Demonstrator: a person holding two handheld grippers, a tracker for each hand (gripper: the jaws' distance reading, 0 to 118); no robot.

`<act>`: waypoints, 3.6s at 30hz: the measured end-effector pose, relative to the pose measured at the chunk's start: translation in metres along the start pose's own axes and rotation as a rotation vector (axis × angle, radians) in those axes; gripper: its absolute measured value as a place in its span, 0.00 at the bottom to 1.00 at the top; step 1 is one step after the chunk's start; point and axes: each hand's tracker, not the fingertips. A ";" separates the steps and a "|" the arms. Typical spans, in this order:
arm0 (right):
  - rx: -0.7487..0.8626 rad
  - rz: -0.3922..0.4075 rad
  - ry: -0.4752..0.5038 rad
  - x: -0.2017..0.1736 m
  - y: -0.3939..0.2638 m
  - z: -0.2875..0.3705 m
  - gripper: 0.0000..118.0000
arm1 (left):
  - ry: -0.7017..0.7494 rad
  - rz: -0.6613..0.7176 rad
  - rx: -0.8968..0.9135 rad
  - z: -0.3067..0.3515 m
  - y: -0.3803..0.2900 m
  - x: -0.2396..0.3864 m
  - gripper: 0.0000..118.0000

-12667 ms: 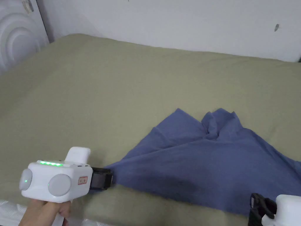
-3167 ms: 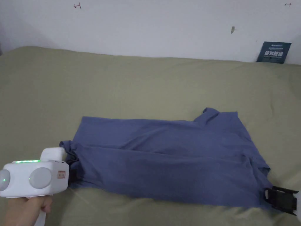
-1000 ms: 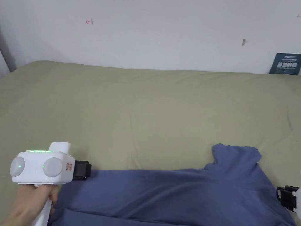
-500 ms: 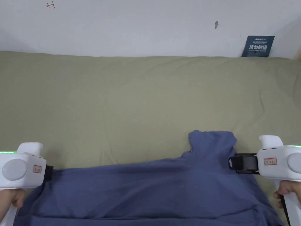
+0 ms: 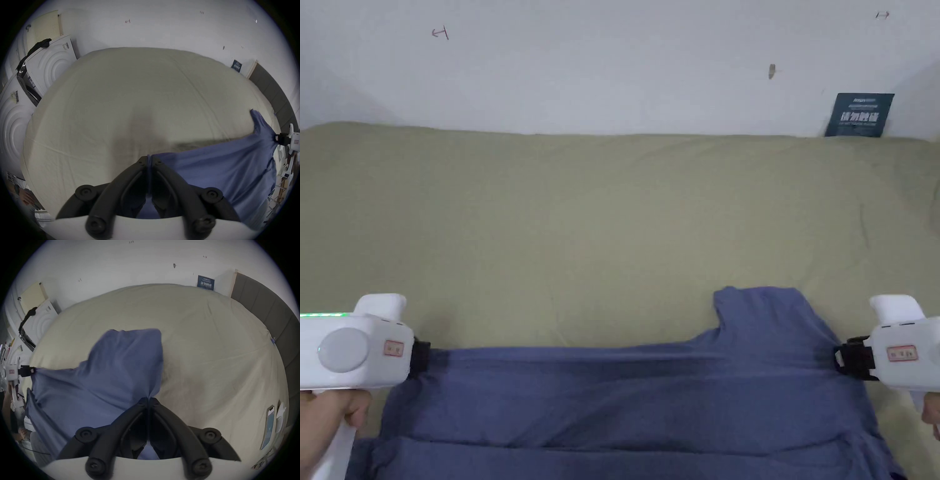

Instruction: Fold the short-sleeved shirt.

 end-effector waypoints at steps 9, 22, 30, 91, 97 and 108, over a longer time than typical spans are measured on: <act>0.126 -0.023 0.087 -0.010 -0.077 0.114 0.03 | -0.043 -0.017 0.125 0.111 -0.075 -0.026 0.03; 0.031 0.011 0.073 -0.005 -0.194 0.101 0.03 | -0.029 -0.022 0.068 0.102 -0.194 -0.047 0.04; 0.070 -0.028 0.028 -0.012 -0.182 0.137 0.93 | -0.027 -0.016 0.163 0.143 -0.181 -0.033 1.00; 0.550 0.123 -0.121 -0.209 -0.168 0.171 0.02 | -0.793 0.478 -0.264 0.025 -0.143 -0.132 1.00; 0.539 0.129 -0.107 -0.216 -0.164 0.166 0.02 | -0.913 0.544 -0.244 0.011 -0.144 -0.124 1.00; 0.531 0.125 -0.076 -0.215 -0.170 0.168 0.02 | -0.720 0.450 -0.258 0.008 -0.137 -0.124 0.06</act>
